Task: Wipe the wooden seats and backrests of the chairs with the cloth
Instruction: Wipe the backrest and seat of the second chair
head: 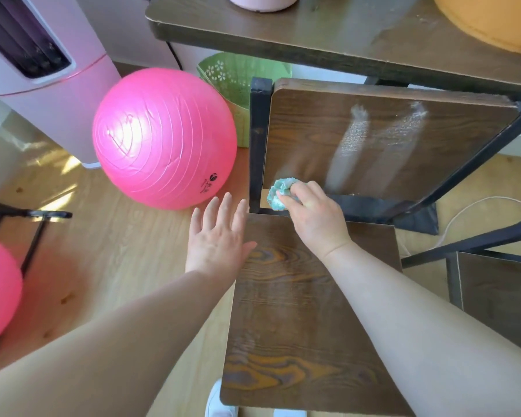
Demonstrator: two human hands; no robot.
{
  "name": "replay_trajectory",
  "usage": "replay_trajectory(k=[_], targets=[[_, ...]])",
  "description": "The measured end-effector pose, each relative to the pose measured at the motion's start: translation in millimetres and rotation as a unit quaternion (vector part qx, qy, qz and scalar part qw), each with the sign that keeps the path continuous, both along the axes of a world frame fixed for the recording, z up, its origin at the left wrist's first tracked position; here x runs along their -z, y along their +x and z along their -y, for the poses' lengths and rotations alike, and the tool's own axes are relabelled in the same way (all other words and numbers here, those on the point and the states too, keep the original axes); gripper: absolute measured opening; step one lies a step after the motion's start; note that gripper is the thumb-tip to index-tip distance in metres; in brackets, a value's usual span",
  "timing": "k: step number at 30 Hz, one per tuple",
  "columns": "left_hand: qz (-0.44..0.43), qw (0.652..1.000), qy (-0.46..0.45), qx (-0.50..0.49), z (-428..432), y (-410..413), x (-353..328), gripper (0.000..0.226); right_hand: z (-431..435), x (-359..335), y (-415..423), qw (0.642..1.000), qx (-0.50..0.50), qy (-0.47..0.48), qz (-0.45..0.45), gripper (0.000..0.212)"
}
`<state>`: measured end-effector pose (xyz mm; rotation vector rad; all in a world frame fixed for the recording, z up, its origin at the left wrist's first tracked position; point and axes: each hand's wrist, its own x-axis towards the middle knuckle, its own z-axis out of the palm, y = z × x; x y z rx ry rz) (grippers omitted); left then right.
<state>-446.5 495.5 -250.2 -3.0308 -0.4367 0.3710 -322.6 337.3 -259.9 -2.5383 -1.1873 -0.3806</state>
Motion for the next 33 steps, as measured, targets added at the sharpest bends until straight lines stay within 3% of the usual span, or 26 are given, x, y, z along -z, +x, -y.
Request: replay_trajectory(k=[4,7,10,22,33], targets=[[-0.001,1.0,-0.002,-0.011,8,-7,1,0.08,7,11,-4,0.997,0.005,-0.066,-0.036,0.039],[0.007,1.0,-0.001,-0.018,14,-9,-9,0.08,15,-1,-10,0.993,0.038,-0.065,-0.089,0.043],[0.022,1.0,0.001,-0.015,19,-6,-30,0.081,28,-33,-15,0.995,0.027,-0.047,-0.088,0.046],[0.1,0.995,0.006,0.026,31,37,-116,0.079,49,-171,49,0.99,0.011,0.096,0.103,0.031],[0.072,0.997,-0.022,0.031,37,28,-73,0.081,45,-117,56,0.993,0.004,0.049,0.106,0.034]])
